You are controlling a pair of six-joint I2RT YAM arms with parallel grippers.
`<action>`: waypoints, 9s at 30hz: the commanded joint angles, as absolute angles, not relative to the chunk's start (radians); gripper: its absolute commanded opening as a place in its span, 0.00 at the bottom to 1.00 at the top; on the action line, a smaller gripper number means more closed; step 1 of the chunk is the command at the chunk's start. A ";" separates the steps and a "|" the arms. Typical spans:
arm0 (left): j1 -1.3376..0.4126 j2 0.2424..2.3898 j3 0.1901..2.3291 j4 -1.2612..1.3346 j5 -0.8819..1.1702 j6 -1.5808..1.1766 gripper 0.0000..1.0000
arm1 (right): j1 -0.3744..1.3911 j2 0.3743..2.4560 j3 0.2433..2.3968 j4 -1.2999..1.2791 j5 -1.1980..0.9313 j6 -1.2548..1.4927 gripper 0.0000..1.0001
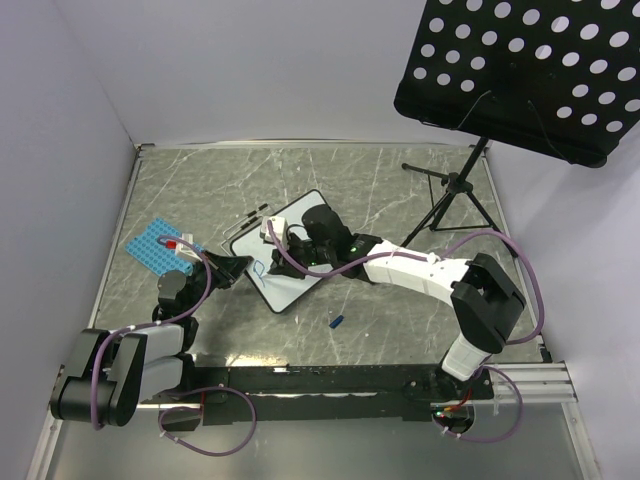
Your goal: Write a sentence on the whiteboard
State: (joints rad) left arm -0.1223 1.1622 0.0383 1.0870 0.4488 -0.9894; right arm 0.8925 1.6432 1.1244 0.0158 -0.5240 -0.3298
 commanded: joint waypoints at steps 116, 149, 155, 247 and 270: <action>-0.130 1.089 -0.014 1.088 0.468 -0.945 0.01 | 0.815 1.529 1.149 0.005 -0.568 -0.299 0.00; -0.130 1.083 -0.009 1.094 0.483 -0.942 0.01 | 0.813 1.654 1.166 -0.018 -0.495 -0.304 0.00; -0.130 1.080 -0.011 1.089 0.483 -0.942 0.01 | 0.813 1.651 1.160 -0.026 -0.554 -0.310 0.00; -0.132 1.103 -0.012 1.121 0.491 -0.946 0.01 | 0.742 1.667 1.206 -0.052 -0.577 -0.267 0.00; -0.132 1.074 -0.011 1.091 0.483 -0.936 0.01 | 0.730 1.618 1.131 -0.107 -0.548 -0.330 0.00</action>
State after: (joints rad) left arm -0.1257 1.1019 0.0383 1.0359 0.4599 -0.9623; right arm 0.7357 1.6516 1.1606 -0.0963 -0.5823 -0.2966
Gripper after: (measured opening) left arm 0.060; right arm 0.179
